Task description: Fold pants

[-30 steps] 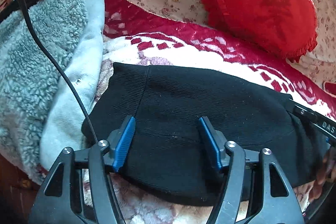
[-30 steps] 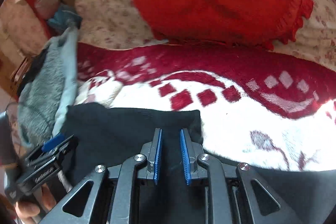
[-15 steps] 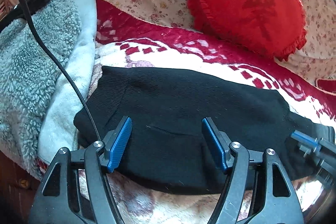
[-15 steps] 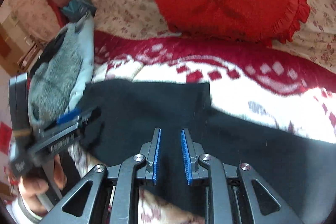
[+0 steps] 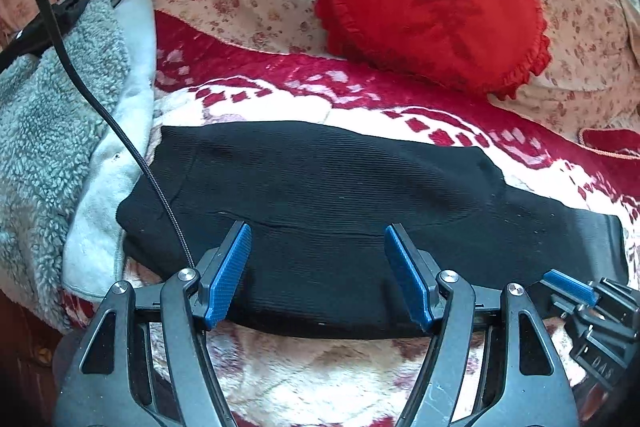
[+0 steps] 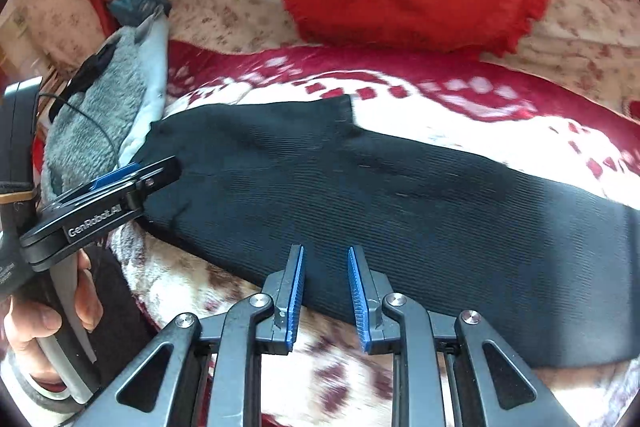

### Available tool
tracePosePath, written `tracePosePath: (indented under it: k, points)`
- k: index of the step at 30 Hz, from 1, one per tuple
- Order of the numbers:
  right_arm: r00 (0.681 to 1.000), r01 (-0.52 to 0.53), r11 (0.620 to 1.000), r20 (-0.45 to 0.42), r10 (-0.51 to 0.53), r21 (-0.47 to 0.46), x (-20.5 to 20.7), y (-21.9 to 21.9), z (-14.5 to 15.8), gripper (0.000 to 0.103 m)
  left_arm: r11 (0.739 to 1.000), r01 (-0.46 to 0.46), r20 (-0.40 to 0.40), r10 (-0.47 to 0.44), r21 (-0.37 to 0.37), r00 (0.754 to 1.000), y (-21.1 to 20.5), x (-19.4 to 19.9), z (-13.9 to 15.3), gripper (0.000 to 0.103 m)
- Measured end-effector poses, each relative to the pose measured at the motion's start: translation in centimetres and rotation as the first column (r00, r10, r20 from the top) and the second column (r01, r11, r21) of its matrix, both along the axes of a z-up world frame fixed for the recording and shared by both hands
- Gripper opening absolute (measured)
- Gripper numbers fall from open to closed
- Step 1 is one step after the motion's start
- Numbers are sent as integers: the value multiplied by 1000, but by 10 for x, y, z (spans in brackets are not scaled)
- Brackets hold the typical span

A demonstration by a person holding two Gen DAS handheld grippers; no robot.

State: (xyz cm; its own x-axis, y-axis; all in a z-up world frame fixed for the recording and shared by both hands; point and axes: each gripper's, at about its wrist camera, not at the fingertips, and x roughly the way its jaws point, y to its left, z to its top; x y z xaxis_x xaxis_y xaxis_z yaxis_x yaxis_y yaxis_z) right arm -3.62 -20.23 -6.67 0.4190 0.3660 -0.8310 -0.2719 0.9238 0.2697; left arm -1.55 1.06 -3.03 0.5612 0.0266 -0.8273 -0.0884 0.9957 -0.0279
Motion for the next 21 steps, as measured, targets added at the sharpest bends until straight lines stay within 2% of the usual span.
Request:
tracePosePath:
  k: [9, 11, 21]
  points:
    - [987, 163, 985, 1, -163, -48, -8, -72, -7, 24, 997, 75, 6, -75, -5, 997, -34, 4, 4, 69]
    - [982, 187, 982, -5, -187, -33, -8, -86, -9, 24, 996, 92, 3, -92, -5, 996, -42, 6, 2, 69]
    - [980, 197, 980, -13, -197, -21, -11, -107, -3, 24, 990, 140, -15, -140, -26, 990, -69, 17, -1, 69]
